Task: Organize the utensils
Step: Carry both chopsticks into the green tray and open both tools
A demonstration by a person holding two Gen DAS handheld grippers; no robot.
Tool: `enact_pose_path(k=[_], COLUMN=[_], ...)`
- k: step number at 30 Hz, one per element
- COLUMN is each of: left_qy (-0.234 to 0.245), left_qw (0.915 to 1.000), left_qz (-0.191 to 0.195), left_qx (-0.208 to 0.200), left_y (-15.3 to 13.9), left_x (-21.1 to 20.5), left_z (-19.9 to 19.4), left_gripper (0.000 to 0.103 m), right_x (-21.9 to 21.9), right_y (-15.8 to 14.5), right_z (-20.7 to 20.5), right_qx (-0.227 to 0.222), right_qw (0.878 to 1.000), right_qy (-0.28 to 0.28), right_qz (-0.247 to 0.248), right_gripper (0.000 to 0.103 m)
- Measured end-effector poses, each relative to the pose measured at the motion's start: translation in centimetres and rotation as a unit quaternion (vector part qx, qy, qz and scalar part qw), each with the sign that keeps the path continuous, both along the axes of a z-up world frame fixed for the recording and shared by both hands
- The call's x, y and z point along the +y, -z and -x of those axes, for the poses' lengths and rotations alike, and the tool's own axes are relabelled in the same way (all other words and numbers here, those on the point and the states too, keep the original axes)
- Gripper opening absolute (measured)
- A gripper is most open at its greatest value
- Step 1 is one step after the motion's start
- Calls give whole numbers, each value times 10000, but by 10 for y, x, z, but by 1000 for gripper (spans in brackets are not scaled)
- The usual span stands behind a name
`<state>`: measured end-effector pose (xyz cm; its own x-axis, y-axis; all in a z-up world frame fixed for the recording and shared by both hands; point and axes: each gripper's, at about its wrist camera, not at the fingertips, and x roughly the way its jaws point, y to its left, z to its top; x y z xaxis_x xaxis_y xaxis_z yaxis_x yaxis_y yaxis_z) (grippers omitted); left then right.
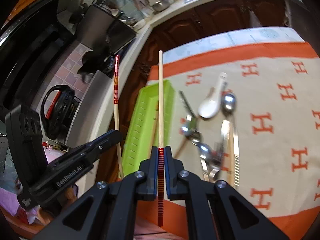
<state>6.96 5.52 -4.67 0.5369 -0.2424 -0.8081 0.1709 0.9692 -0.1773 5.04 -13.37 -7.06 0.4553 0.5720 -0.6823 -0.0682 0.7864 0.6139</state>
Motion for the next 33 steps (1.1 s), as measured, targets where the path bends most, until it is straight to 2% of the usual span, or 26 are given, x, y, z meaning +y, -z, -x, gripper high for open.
enact_pose_path(k=[5,9,12,18,25,33], left_qy=[-488,-679,-777,-789,-751,-702], left_qw=[9977,9970,9956,9943,9940,9939], left_qz=[-386,-354,-512,-702,-678,-637], left_qx=[-266,-139,-78,152,424,570], left_y=[-10,0,14,50,84,100], left_x=[46,73,82,84,75,75], left_z=[-4,-12,-18,-30,-47,-54], left_gripper=[3,3,3,3,3,4], right_x=[39,64,76,88,96,105], right_y=[-11,-6,0,23,51,69], right_z=[-20,-38,-47,-56,-60,-66], right_qx=[-56,-6,85,334,705,945], right_qw=[9999,9997,9996,9990,9970,9948], right_qy=[-80,-160,-160,-43,-6,54], right_qz=[72,178,207,287,321,380], right_gripper=[5,5,5,5,5,7])
